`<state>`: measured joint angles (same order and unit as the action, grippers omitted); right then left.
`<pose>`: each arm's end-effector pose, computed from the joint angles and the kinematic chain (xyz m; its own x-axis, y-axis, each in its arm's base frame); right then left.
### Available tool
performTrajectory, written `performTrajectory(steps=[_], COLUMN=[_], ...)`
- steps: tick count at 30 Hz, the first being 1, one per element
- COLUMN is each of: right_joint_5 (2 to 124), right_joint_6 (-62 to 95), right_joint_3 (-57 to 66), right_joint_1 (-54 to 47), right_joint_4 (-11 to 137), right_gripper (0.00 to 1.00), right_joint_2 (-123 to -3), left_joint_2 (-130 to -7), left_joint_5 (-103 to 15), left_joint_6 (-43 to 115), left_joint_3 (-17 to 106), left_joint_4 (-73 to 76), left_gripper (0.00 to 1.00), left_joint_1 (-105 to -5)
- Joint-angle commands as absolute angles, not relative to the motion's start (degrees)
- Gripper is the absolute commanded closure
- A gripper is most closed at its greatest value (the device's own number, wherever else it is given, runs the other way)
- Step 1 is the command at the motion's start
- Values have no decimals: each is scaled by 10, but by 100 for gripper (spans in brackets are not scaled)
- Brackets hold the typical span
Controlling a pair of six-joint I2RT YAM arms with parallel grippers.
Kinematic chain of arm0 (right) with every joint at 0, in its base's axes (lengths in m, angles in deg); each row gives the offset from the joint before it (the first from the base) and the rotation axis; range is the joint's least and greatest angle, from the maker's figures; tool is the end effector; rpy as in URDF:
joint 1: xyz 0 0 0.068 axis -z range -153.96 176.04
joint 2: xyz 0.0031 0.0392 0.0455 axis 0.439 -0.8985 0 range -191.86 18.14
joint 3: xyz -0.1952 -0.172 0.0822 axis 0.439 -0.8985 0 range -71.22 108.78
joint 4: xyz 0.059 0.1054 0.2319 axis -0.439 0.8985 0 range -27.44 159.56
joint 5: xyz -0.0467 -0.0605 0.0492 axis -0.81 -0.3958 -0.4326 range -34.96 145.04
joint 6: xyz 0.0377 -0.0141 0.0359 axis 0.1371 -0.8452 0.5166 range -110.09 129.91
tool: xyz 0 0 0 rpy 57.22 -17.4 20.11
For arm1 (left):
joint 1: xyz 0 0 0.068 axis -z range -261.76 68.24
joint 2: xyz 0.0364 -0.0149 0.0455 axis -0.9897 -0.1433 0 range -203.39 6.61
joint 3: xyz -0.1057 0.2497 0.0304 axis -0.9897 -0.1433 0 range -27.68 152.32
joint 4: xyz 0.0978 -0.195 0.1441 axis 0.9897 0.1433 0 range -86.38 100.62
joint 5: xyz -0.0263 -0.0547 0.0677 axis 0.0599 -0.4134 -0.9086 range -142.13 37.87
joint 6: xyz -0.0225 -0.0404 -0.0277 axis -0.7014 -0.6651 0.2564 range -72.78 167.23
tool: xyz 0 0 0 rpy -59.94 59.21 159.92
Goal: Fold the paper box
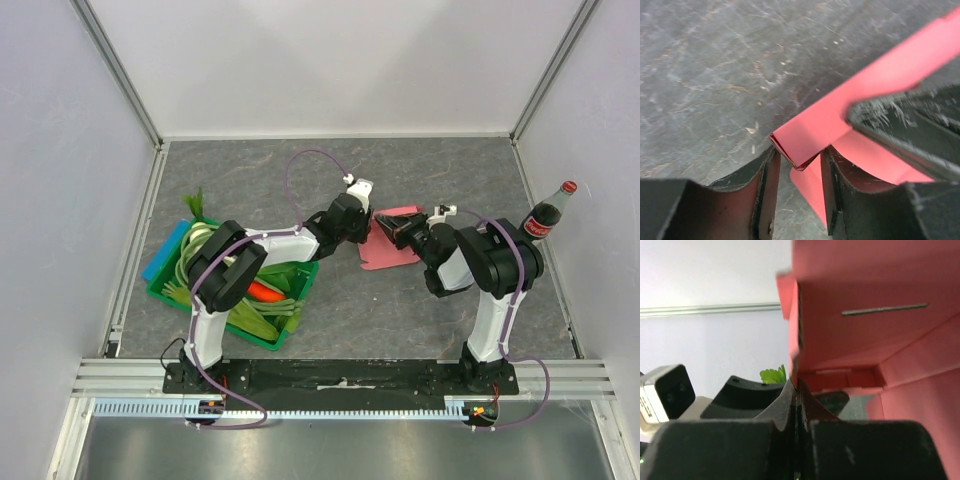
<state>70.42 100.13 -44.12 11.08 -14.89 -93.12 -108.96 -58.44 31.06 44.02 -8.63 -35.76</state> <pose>0.2950 0.0885 0.1092 -0.5029 0.8637 0.0349 0.1149 0.0268 0.9930 0.3121 -0.3175 0.1678 -0.5307 0.1512 -0.8340 0.5229 0.8328 -0.1817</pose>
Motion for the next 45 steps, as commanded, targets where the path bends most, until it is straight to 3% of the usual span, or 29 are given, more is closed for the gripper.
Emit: performTrajectory(steps=[1, 11, 17, 21, 22, 23, 25, 31, 42, 45], right_joint_5=[760, 760, 754, 735, 718, 710, 695, 665, 580, 588], right_joint_6=[1003, 1001, 1004, 1020, 1037, 1045, 1067, 1116, 1111, 1106], right_joint_3=[-449, -453, -444, -451, -460, -462, -464, -468, -463, -463], right_joint_1=[83, 83, 84, 78, 76, 71, 65, 35, -14, -8], right_joint_4=[-130, -125, -90, -55, -54, -55, -61, -95, 2, -21], right_gripper=[100, 100, 100, 100, 100, 100, 100, 100, 100, 100], right_joint_2=[-949, -952, -941, -920, -915, -914, -920, -921, -837, -848], left_joint_2=[-1098, -1095, -1093, -1122, -1128, -1134, -1151, -1154, -1179, -1139], left_joint_5=[-702, -695, -741, -885, -903, -919, -952, -1010, -1061, -1012], left_joint_6=[318, 343, 351, 300, 286, 258, 241, 240, 197, 244], left_joint_3=[481, 443, 431, 502, 517, 530, 563, 570, 621, 543], left_joint_4=[-136, -189, -222, -114, -91, -50, -25, -24, 51, -65], left_gripper=[58, 59, 63, 79, 91, 95, 98, 98, 98, 98], left_joint_1=[-347, -346, -336, -321, -318, -317, -312, -300, -297, -297])
